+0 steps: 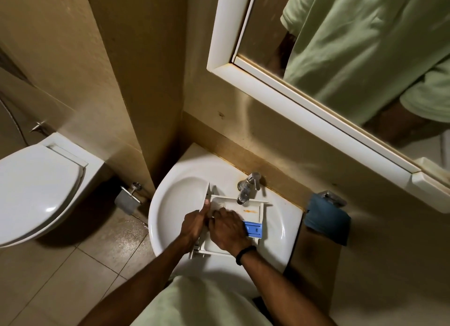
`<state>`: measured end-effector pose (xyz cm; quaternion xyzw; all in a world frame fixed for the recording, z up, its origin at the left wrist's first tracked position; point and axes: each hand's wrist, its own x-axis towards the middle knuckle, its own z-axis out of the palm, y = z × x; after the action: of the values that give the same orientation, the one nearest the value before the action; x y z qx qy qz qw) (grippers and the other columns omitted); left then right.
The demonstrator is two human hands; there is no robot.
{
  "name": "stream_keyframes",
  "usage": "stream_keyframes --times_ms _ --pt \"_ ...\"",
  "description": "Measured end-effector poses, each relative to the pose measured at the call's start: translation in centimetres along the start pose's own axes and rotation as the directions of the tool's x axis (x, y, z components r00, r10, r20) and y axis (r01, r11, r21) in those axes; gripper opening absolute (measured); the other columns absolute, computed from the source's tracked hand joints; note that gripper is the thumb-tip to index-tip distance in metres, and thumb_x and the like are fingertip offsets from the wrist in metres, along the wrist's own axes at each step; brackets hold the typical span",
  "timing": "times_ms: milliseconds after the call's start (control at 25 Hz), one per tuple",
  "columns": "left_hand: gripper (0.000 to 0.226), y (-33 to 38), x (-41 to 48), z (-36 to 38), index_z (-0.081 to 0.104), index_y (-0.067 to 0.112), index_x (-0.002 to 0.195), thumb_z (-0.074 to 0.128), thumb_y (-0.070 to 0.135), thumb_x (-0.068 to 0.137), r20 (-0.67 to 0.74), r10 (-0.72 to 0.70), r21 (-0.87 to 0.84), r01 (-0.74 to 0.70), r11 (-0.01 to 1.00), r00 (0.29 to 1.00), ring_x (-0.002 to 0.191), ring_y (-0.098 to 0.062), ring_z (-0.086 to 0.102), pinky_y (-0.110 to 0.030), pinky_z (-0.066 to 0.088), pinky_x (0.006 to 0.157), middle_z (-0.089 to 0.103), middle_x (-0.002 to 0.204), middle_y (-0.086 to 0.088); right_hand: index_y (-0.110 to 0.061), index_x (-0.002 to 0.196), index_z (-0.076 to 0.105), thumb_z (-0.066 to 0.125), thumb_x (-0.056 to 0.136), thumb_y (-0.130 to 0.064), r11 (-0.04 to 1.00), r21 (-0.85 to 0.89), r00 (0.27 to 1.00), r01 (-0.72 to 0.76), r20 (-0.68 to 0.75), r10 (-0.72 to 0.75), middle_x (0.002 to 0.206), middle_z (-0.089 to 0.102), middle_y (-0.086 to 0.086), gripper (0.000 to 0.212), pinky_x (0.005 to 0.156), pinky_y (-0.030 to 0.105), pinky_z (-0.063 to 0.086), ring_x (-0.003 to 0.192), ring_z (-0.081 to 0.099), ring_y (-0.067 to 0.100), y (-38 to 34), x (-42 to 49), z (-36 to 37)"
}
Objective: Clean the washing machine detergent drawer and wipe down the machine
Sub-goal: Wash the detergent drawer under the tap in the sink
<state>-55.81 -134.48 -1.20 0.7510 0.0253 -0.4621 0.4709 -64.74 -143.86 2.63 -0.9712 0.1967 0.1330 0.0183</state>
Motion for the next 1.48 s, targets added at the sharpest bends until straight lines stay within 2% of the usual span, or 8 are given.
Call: stream_keyframes --times_ms 160,280,480,600,760,920,1080,1480 --pt "0.076 0.5 -0.3 0.2 0.055 0.015 0.063 0.041 0.086 0.088 -0.003 0.021 0.030 -0.021 0.999 1.000 0.066 -0.021 0.056 -0.034 0.043 0.068 0.066 0.067 -0.005 -0.013 0.079 0.071 0.029 0.097 -0.041 0.958 0.071 0.960 -0.278 -0.008 0.279 0.084 0.069 0.013 0.054 0.072 0.041 0.053 0.077 0.066 0.033 1.4 0.5 0.5" --pt "0.075 0.2 -0.2 0.2 0.060 0.015 0.062 0.043 0.083 0.090 -0.025 0.019 0.013 -0.018 1.000 1.000 0.067 -0.022 0.059 -0.035 0.046 0.070 0.070 0.069 -0.004 -0.011 0.096 0.068 0.043 0.097 -0.027 0.997 0.035 0.997 0.065 0.044 -0.067 0.091 0.067 0.011 0.030 0.075 0.042 0.053 0.085 0.064 0.033 0.6 0.8 0.4" --pt "0.077 0.3 -0.1 0.1 0.058 0.016 0.064 0.042 0.086 0.087 -0.002 0.021 0.016 -0.021 1.000 1.000 0.066 -0.022 0.056 -0.034 0.044 0.068 0.068 0.067 -0.004 -0.015 0.072 0.070 0.046 0.092 -0.036 0.957 0.075 0.960 -0.280 0.017 0.280 0.078 0.069 0.011 0.038 0.065 0.039 0.056 0.069 0.066 0.031 1.4 0.6 0.3" --pt "0.078 0.1 0.1 0.2 0.063 0.013 0.068 0.040 0.084 0.091 -0.023 0.013 0.050 -0.012 0.999 1.000 0.069 -0.023 0.059 -0.035 0.046 0.071 0.072 0.076 -0.007 -0.014 0.081 0.071 0.053 0.089 -0.032 0.998 0.026 0.992 -0.055 0.117 0.051 0.084 0.070 0.012 0.026 0.071 0.041 0.054 0.077 0.067 0.033 0.3 0.5 0.7" --pt "0.080 0.6 0.0 0.3 0.052 0.013 0.060 0.038 0.086 0.088 -0.005 0.024 0.050 -0.024 0.998 1.000 0.067 -0.023 0.056 -0.037 0.045 0.070 0.066 0.068 -0.005 -0.010 0.061 0.069 0.075 0.077 -0.027 0.914 0.082 0.917 -0.398 0.036 0.396 0.068 0.069 0.013 0.024 0.062 0.039 0.055 0.067 0.067 0.034 1.2 1.4 -0.5" --pt "0.088 0.0 -0.1 0.0 0.067 0.002 0.072 0.038 0.083 0.092 -0.005 0.015 0.075 -0.014 0.997 1.000 0.072 -0.025 0.062 -0.038 0.050 0.074 0.074 0.079 -0.010 -0.015 0.094 0.072 0.036 0.095 -0.034 0.990 0.028 0.983 -0.139 0.126 0.134 0.099 0.071 0.012 0.041 0.086 0.043 0.048 0.097 0.064 0.036 -0.4 0.5 0.6" --pt "0.073 0.5 -0.6 0.4 0.050 0.016 0.060 0.040 0.080 0.093 -0.006 0.028 0.077 -0.028 0.997 1.000 0.067 -0.022 0.054 -0.035 0.043 0.069 0.064 0.069 -0.005 -0.011 0.086 0.074 0.035 0.098 -0.037 0.863 0.121 0.870 -0.491 0.113 0.479 0.094 0.072 0.014 0.048 0.084 0.042 0.048 0.091 0.065 0.036 1.2 0.8 1.2" --pt "0.073 0.8 -0.8 0.7 0.060 0.013 0.073 0.040 0.081 0.093 -0.045 0.045 0.096 -0.041 0.995 0.998 0.075 -0.025 0.058 -0.038 0.045 0.075 0.071 0.082 -0.008 -0.017 0.078 0.071 0.038 0.097 -0.037 0.953 0.064 0.955 -0.297 0.050 0.294 0.081 0.070 0.008 0.044 0.074 0.040 0.052 0.077 0.065 0.031 1.3 0.0 1.4"
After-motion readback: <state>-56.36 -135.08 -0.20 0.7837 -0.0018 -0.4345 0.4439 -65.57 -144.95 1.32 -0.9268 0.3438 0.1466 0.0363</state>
